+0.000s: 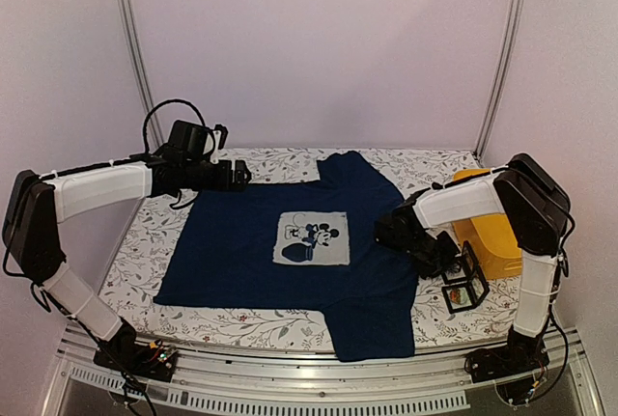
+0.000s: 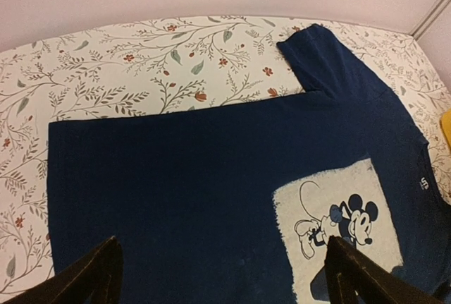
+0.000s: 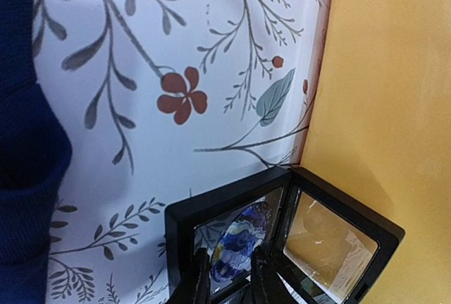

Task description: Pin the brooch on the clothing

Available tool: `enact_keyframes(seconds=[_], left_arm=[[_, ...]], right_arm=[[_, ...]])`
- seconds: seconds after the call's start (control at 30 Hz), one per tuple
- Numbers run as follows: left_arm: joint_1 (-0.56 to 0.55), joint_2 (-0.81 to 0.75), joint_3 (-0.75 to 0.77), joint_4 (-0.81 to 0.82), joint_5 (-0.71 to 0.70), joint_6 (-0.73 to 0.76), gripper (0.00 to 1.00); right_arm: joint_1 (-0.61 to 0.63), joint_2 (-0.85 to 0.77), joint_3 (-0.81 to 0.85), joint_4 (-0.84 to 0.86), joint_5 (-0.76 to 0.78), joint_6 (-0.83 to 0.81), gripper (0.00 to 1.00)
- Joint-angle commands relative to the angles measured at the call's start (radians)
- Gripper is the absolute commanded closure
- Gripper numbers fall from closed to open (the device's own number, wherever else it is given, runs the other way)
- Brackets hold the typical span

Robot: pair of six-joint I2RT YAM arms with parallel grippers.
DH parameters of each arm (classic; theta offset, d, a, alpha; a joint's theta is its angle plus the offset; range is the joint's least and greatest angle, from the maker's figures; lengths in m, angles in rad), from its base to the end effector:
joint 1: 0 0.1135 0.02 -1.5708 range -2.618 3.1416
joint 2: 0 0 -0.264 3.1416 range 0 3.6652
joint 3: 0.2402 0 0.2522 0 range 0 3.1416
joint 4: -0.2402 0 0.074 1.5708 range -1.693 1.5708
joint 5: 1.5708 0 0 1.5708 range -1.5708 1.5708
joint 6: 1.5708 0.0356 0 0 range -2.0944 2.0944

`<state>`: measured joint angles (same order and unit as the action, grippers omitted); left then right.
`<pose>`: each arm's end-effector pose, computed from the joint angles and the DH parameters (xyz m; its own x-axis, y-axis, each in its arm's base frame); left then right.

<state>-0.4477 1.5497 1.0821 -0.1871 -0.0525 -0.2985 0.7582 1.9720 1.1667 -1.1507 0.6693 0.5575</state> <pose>0.3136 -0.1485 0.2539 -0.6407 -0.0181 -0.7676 0.2159 0.9551 -0.2027 0.2314 0.1887 0.1270 -0.9458 -0.3243 0.0146 -0.2452 0.6843 -0.6867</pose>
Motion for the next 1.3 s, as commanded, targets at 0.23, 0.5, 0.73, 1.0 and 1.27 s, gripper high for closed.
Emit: enact_keyframes(seconds=[0.23,0.5,0.73,1.0,1.27], left_arm=[[0.004,0.012,0.029,-0.009,0.002,0.018,0.00],[0.003,0.012,0.029,-0.014,0.003,0.022,0.00],[0.004,0.012,0.030,-0.011,0.009,0.027,0.00],[0.004,0.022,0.033,-0.011,0.011,0.027,0.00],[0.004,0.021,0.039,-0.017,0.010,0.029,0.00]], right_arm=[[-0.011,0.056,0.022,0.019,0.044,-0.016,0.81],[0.029,0.075,0.019,0.046,-0.013,-0.063,0.74],[0.033,0.098,0.020,0.044,-0.010,-0.060,0.74],[0.028,0.105,0.033,-0.007,0.118,0.011,0.86],[0.016,0.072,0.050,-0.057,0.181,0.064,0.88]])
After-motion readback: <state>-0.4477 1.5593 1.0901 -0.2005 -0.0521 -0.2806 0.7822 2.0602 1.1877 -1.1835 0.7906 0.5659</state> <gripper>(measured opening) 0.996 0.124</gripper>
